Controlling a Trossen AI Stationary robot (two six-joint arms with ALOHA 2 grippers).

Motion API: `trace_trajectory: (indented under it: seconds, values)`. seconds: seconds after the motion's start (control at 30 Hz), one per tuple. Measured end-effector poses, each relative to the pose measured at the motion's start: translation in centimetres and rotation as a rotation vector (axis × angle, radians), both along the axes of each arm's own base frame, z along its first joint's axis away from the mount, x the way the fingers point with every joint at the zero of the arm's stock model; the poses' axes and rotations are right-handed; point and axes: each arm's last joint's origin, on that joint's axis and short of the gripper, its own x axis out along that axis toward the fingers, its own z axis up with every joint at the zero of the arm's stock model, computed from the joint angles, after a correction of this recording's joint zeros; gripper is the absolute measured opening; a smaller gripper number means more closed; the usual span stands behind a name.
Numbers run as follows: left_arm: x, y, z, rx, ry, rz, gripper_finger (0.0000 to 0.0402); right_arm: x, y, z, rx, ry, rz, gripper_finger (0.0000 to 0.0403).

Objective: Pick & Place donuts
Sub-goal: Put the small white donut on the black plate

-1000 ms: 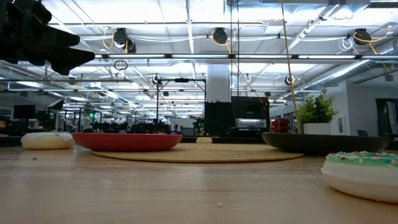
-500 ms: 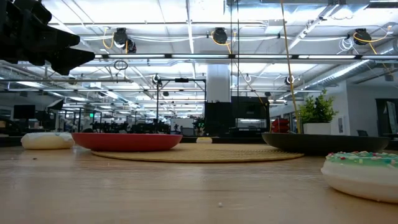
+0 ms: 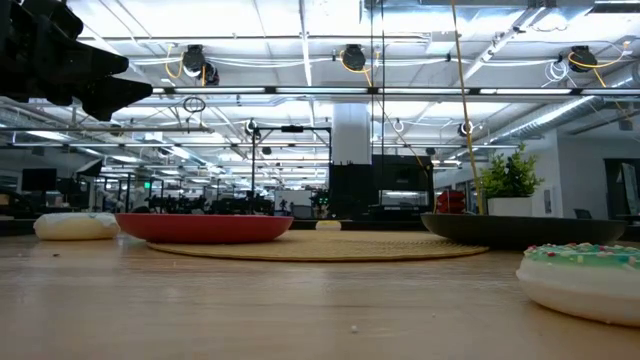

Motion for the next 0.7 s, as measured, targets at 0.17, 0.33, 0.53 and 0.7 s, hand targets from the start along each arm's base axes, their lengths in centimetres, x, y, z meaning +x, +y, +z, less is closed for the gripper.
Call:
trace_trajectory:
  seconds: [0.17,0.33,0.53,0.7]
  values:
    - [0.0,0.0,0.0,0.0,0.0,0.0,0.0319,-0.3,-0.6,-2.4,0.028,0.008,0.023,0.0249]
    - [0.0,0.0,0.0,0.0,0.0,0.0,0.0319,-0.9,-1.8,-3.5,0.012,0.105,-0.035,0.0249]
    - [0.0,0.0,0.0,0.0,0.0,0.0,0.0319,-0.2,-1.9,-3.5,0.043,0.078,-0.037,0.0249]
    - [0.0,0.0,0.0,0.0,0.0,0.0,0.0319,0.7,-1.9,-3.4,0.031,-0.037,-0.019,0.0248]
